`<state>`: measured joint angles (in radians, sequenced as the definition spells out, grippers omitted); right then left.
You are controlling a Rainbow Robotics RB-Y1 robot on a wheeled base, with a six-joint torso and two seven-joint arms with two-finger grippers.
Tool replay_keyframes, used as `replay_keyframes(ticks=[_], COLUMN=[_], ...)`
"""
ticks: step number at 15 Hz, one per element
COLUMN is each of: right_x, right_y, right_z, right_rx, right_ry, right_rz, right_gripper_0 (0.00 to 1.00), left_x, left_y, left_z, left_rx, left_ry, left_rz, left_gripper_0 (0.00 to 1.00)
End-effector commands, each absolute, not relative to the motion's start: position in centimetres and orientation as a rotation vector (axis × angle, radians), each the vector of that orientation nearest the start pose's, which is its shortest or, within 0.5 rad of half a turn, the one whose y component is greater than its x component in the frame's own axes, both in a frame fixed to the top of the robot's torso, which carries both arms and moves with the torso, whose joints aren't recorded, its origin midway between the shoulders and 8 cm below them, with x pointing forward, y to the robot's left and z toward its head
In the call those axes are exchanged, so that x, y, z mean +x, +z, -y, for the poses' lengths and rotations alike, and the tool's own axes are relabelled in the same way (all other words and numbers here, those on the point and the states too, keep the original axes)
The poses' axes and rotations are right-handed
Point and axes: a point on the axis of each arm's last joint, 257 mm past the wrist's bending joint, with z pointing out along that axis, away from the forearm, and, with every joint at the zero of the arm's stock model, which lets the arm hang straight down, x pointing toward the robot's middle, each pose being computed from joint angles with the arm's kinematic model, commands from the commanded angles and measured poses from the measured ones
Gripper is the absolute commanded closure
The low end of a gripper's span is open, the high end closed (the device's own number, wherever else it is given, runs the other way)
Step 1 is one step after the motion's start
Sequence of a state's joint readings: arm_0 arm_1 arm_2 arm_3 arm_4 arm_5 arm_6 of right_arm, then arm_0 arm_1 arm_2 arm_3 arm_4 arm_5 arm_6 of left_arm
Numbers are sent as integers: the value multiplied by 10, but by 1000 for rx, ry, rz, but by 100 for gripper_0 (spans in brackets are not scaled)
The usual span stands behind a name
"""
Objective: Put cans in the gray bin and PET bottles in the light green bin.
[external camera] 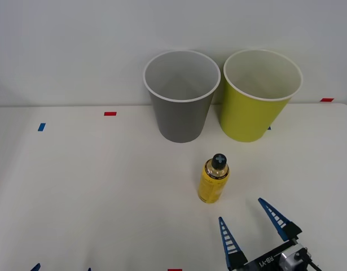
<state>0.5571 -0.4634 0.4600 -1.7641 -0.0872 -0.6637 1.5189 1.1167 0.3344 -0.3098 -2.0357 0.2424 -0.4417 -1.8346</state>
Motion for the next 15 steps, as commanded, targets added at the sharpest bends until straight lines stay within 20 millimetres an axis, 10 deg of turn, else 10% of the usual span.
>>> replay_keyframes(ticks=[1, 15], right_x=[325, 365], right_y=[-250, -241], right_z=[134, 117], right_rx=[-358, -340], right_ry=[318, 295], right_rz=[-1363, -1374], right_gripper_0=[0, 0], left_x=[196, 196], left_y=[-307, -307], left_z=[-247, -247], left_rx=[121, 121], left_ry=[95, 95], left_rz=[-1804, -1804], left_gripper_0=[0, 0])
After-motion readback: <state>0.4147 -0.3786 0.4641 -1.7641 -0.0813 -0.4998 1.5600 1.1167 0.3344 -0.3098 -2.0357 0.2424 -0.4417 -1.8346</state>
